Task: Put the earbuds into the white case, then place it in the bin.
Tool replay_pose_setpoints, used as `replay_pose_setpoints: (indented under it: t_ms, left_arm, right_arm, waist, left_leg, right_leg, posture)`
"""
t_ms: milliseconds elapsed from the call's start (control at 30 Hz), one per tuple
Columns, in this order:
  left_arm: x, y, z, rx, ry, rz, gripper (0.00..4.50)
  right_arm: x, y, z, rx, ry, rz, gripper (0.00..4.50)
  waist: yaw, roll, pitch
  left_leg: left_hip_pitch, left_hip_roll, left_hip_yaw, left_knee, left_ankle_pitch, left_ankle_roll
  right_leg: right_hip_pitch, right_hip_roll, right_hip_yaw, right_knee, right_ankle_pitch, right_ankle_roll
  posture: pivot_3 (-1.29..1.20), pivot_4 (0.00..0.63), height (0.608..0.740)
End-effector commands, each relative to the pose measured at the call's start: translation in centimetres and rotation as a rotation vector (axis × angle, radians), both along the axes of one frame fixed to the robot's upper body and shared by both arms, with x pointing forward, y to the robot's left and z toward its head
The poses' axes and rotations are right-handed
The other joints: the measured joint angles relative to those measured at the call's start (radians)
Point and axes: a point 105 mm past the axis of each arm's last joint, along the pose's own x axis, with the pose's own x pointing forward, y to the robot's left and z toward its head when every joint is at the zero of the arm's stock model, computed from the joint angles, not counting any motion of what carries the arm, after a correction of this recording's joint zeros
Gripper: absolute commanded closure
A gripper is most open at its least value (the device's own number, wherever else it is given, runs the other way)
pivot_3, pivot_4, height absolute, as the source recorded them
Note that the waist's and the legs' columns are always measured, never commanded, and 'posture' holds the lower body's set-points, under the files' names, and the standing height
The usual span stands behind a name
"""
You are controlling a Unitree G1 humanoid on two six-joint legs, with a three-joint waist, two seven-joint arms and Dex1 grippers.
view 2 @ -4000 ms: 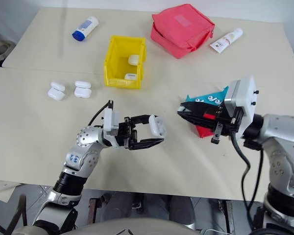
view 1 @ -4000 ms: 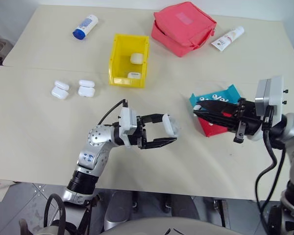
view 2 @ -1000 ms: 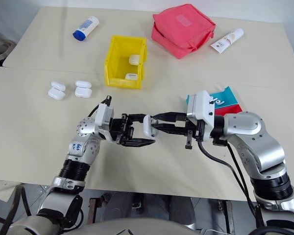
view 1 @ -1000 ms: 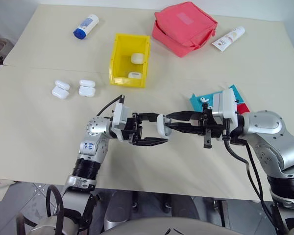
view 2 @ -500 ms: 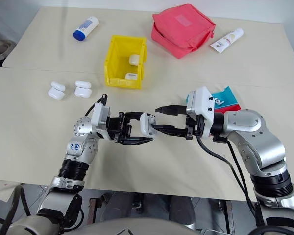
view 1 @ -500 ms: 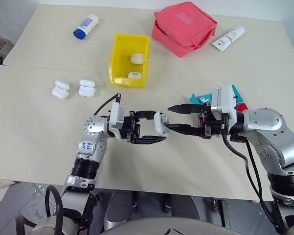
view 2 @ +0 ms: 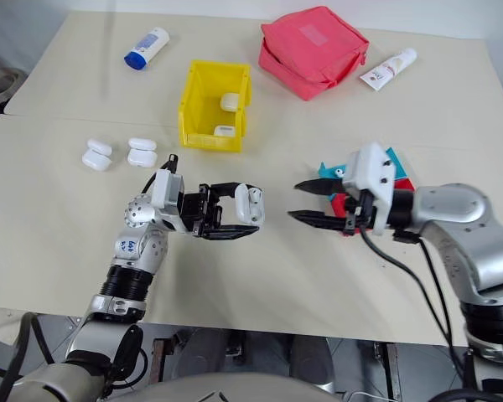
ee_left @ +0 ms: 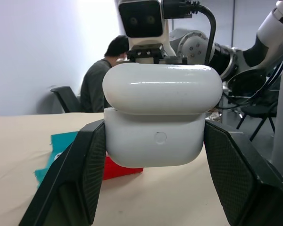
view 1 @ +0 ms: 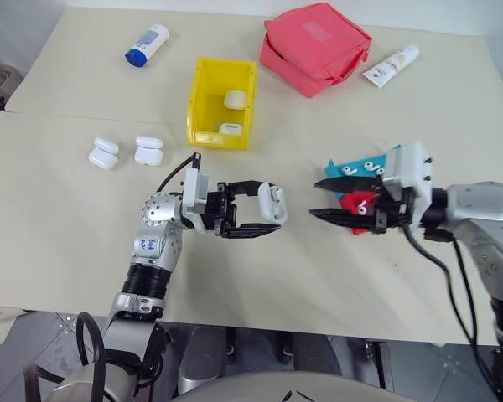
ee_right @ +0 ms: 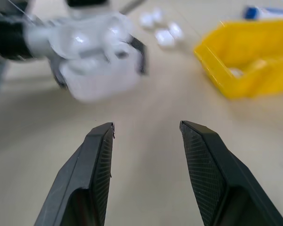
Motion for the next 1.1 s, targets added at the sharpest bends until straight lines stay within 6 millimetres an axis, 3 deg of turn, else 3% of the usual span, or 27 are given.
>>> replay_pose_setpoints:
  t_ms: [33,100,200,367,600,767,867,1000,1100]
  left_arm:
    - [0.2,0.1,1.1,-0.036,-0.043,0.027,1.72]
    - [0.2,0.1,1.2,-0.038,-0.045,0.030,1.72]
    - [0.3,0.0,1.3,-0.041,-0.047,0.034,1.72]
    - [0.5,-0.2,1.4,-0.048,-0.048,0.035,1.72]
    - [0.7,-0.8,1.7,-0.059,-0.046,0.027,1.72]
    - [0.9,-1.0,1.8,-0.061,-0.046,0.025,1.72]
    - [0.9,-1.1,1.8,-0.068,-0.049,0.031,1.72]
    - [0.7,-1.1,1.8,-0.074,-0.054,0.038,1.72]
    - [0.3,-1.3,1.8,-0.080,-0.062,0.037,1.72]
  right_arm:
    - [0.0,-4.5,0.7,-0.042,-0.027,-0.175,2.17]
    - [-0.3,-6.0,0.6,-0.050,-0.020,-0.238,2.17]
    - [-1.1,-8.7,-0.3,-0.088,0.010,-0.340,1.64]
    - [-2.1,-11.5,-0.6,-0.105,0.016,-0.466,0.05]
    - [-2.9,-12.7,0.0,-0.127,-0.026,-0.546,0.05]
    - [-2.7,-12.7,-0.7,-0.186,0.041,-0.603,0.05]
    - [-1.9,-11.7,-0.1,-0.192,0.012,-0.580,0.66]
    - [-0.7,-10.5,0.1,-0.262,0.019,-0.546,1.97]
    - [0.4,-9.4,0.3,-0.311,0.066,-0.509,1.97]
  waist:
    - [0.002,0.000,0.000]
    - [0.001,-0.001,0.000]
    - [0.000,-0.001,0.000]
    - [-0.002,0.000,0.000]
    - [-0.002,0.000,0.000]
    - [-0.001,0.000,0.000]
    - [-0.003,0.000,0.000]
    - [-0.004,0.000,0.000]
    - [-0.006,0.000,0.000]
  left_leg:
    - [0.000,0.000,-0.001,0.000,0.000,0.000]
    - [-0.001,-0.001,-0.002,0.000,0.000,0.001]
    - [-0.001,-0.002,-0.001,0.000,0.000,0.001]
    - [-0.001,-0.001,0.000,0.000,0.000,0.001]
    - [-0.001,-0.001,0.000,0.000,0.001,0.001]
    - [-0.001,-0.001,0.000,0.000,0.001,0.001]
    - [-0.001,-0.001,0.000,0.000,0.001,0.001]
    - [-0.001,-0.001,0.000,0.000,0.001,0.001]
    - [-0.001,-0.001,0.000,0.000,0.001,0.001]
  right_leg:
    - [0.000,0.000,-0.001,0.000,0.000,0.000]
    - [0.000,-0.001,-0.002,0.000,0.000,0.000]
    - [0.000,-0.002,-0.002,0.000,0.000,0.000]
    - [0.000,-0.001,-0.002,0.000,0.000,0.000]
    - [0.001,-0.001,-0.001,0.000,0.000,0.001]
    - [0.000,-0.001,-0.001,0.000,0.000,0.001]
    - [0.001,-0.001,-0.001,0.000,0.000,0.001]
    - [0.000,-0.001,-0.001,-0.001,0.000,0.001]
    - [0.000,-0.002,-0.001,-0.001,0.000,0.001]
  posture:
    - [0.00,0.150,0.740]
    - [0.00,0.150,0.740]
    - [0.00,0.150,0.740]
    - [0.00,0.150,0.740]
    - [0.00,0.150,0.740]
    - [0.00,0.150,0.740]
    - [0.00,0.150,0.740]
    - [0.00,0.150,0.740]
    - [0.00,0.150,0.740]
